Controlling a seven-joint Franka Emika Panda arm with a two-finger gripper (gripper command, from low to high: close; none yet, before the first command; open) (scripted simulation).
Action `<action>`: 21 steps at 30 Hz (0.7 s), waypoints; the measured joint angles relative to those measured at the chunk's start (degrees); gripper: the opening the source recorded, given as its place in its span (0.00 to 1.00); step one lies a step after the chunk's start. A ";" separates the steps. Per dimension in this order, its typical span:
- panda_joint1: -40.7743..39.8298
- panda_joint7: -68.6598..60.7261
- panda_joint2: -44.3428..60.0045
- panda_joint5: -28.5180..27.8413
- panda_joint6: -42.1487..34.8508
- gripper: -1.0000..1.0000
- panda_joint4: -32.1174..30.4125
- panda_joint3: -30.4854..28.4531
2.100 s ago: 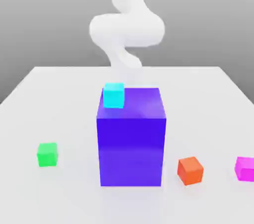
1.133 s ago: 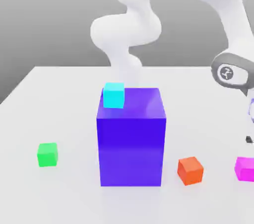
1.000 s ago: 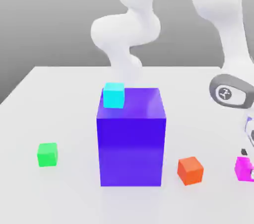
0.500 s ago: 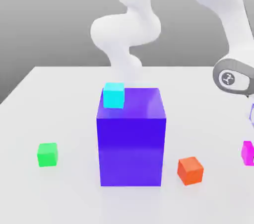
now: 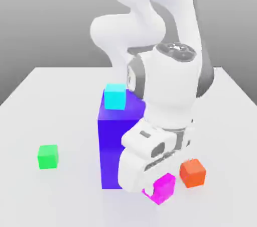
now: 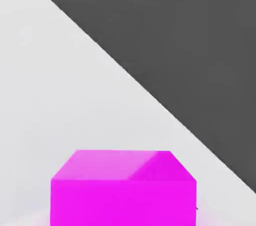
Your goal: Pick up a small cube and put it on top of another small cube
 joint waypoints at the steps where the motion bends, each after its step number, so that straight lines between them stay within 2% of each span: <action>1: -1.20 0.42 -0.53 -0.11 -0.06 0.00 -0.36 -1.44; 6: -8.97 3.13 -3.83 -1.19 -0.50 0.00 -2.98 -8.59; 10: -19.24 6.52 -10.58 -1.85 -1.45 0.00 -10.33 -13.63; 13: -23.66 8.48 -16.05 -1.50 -2.13 0.00 -16.47 -16.54; 16: -23.86 6.74 -14.27 2.11 1.22 0.00 -18.82 -18.08; 20: -23.28 -0.86 -5.99 13.04 8.61 0.00 -18.78 -16.02; 21: -24.34 -2.89 -4.09 15.89 10.19 1.00 -18.65 -14.39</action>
